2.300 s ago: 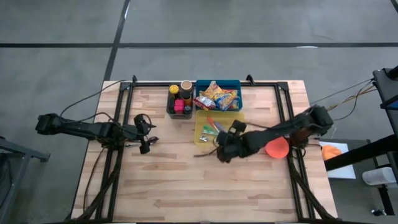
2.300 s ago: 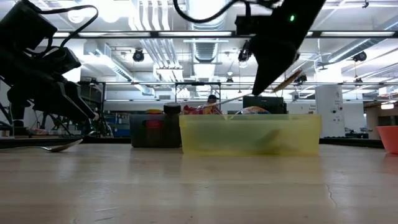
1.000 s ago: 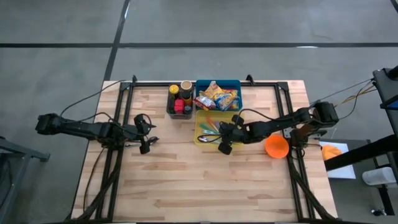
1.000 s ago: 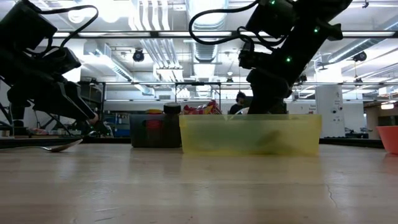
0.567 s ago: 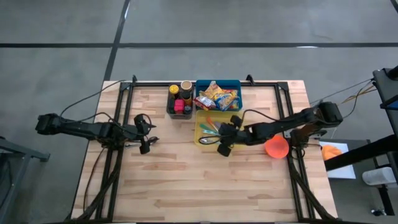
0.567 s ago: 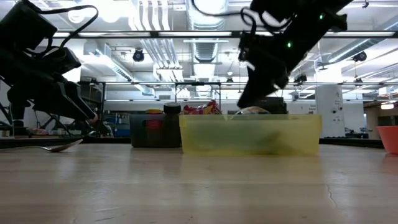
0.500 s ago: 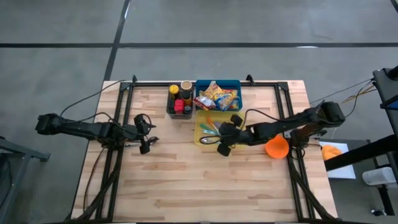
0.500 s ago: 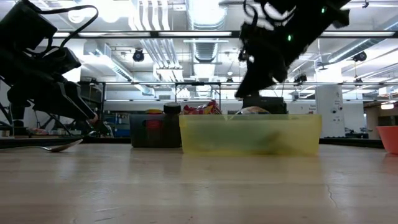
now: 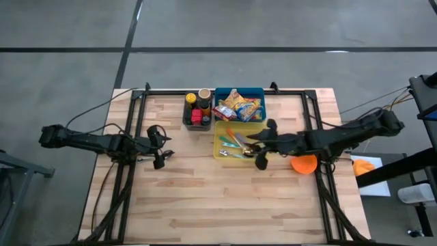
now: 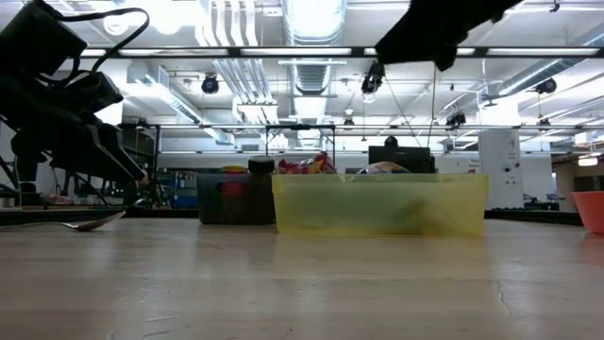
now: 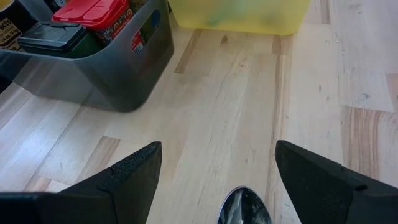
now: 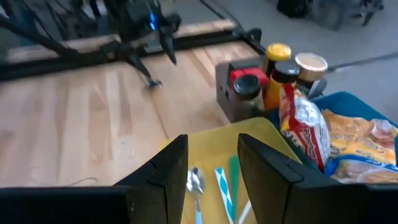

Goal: Pick & Place Food Item
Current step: Put the silver spoon into the yellow bin

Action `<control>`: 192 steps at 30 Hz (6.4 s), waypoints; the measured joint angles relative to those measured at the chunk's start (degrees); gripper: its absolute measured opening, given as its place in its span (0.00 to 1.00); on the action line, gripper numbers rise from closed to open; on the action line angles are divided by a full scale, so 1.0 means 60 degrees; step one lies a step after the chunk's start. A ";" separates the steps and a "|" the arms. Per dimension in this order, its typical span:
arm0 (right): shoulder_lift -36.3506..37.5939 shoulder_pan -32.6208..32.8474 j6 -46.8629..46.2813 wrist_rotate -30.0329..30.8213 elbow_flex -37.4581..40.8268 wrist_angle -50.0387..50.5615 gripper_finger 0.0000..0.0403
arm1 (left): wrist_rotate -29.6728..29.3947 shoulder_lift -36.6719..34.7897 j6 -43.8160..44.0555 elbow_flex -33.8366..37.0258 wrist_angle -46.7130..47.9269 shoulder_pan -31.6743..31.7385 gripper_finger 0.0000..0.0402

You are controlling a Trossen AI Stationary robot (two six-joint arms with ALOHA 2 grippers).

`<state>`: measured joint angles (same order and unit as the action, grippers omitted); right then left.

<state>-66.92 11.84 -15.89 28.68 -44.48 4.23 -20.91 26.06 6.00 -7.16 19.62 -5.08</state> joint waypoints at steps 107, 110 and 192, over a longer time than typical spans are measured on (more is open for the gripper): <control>1.1005 0.0525 0.4724 0.0490 0.7328 -0.2776 0.34 | 0.1833 0.0011 0.4633 -0.0635 0.0423 -0.0060 0.79; 1.1005 0.0527 0.4720 0.0490 0.7328 -0.2773 0.34 | 0.2146 0.0041 0.4362 -0.1513 0.1397 -0.0083 0.79; 1.1002 0.0524 0.4724 0.0471 0.7328 -0.2747 0.34 | 0.3052 0.6564 0.5519 -0.2947 0.4374 -0.0076 0.16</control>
<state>-0.91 14.98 12.45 31.51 -0.51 -12.25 -2.60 65.45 39.11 -24.84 45.86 -5.54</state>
